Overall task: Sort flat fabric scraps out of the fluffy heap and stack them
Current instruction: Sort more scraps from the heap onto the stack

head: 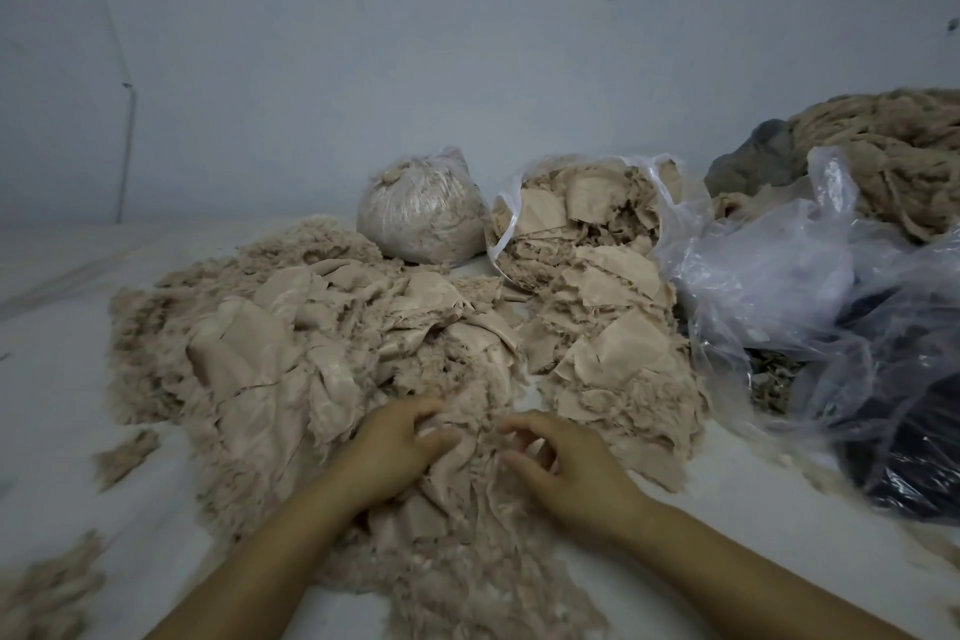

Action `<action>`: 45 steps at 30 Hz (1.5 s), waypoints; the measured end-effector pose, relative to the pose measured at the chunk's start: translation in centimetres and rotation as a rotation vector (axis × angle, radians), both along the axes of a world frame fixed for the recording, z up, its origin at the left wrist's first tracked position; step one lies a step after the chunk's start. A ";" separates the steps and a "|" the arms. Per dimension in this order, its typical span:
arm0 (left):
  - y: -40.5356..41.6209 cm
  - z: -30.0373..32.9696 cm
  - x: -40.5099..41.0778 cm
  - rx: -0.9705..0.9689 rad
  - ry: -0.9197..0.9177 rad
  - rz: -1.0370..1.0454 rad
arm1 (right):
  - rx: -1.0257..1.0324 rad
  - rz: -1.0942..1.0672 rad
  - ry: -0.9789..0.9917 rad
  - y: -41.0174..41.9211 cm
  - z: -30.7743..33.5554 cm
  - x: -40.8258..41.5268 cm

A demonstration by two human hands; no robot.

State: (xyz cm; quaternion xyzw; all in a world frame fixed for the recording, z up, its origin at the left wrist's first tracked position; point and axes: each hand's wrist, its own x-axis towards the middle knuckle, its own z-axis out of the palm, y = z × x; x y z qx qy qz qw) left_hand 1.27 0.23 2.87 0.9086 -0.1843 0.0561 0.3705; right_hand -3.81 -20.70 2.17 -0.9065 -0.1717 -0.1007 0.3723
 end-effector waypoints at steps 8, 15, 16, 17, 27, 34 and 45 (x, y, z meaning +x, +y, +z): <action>-1.6 1.9 -0.8 -0.662 0.134 0.054 | 0.384 -0.047 0.102 4.1 0.4 1.8; -1.5 1.1 0.6 -0.889 0.320 0.194 | 0.754 0.017 0.240 3.3 1.3 2.1; -1.4 1.1 0.8 -0.981 0.284 0.238 | 0.781 -0.016 0.221 3.0 1.0 2.3; -1.3 1.1 1.1 -1.067 0.266 0.265 | 0.809 -0.034 0.209 2.7 0.8 2.5; -2.7 0.9 0.1 -1.006 0.595 0.015 | 0.690 0.114 0.233 3.8 -0.1 3.3; -2.5 0.5 1.0 -0.929 0.167 0.303 | 0.821 0.145 0.256 3.2 0.7 2.2; -2.3 1.4 -1.7 -1.016 0.639 -0.079 | 0.841 0.143 0.215 2.2 1.0 2.3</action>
